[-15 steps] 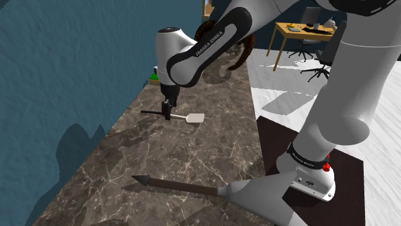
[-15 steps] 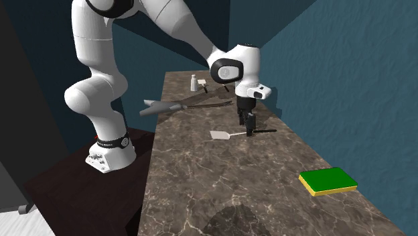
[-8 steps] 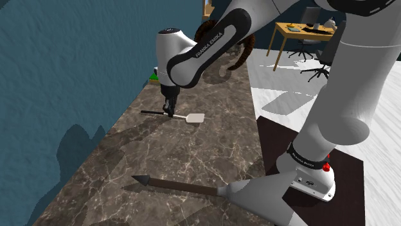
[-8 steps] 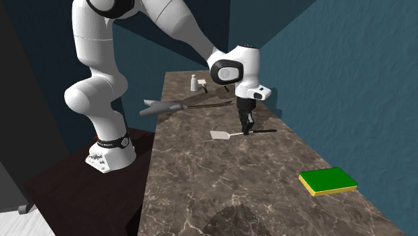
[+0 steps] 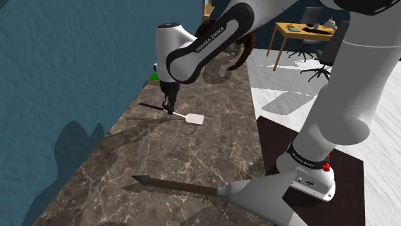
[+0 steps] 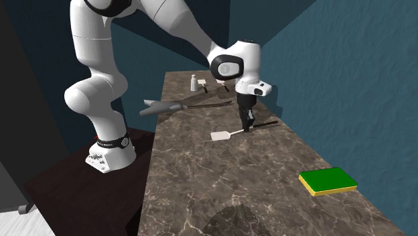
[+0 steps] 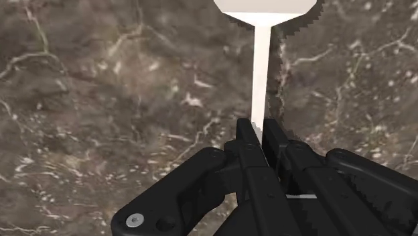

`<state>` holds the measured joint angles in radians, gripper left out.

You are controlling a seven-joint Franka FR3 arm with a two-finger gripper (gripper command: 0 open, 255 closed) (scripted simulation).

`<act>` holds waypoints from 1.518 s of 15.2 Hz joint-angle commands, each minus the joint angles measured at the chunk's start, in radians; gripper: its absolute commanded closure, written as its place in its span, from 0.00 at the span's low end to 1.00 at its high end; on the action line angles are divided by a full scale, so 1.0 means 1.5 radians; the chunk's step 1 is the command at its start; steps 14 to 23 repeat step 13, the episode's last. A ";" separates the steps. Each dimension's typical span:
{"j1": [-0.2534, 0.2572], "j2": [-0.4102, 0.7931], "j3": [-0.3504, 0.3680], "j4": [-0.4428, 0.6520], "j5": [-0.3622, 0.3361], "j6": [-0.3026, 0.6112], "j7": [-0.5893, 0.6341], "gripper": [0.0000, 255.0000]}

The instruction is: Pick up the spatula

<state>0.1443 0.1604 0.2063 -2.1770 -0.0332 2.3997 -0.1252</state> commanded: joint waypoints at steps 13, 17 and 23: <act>-0.004 -0.062 0.003 0.042 0.019 -0.103 -0.013 1.00; -0.004 -0.062 0.003 0.042 0.019 -0.103 -0.013 1.00; -0.004 -0.062 0.003 0.042 0.019 -0.103 -0.013 1.00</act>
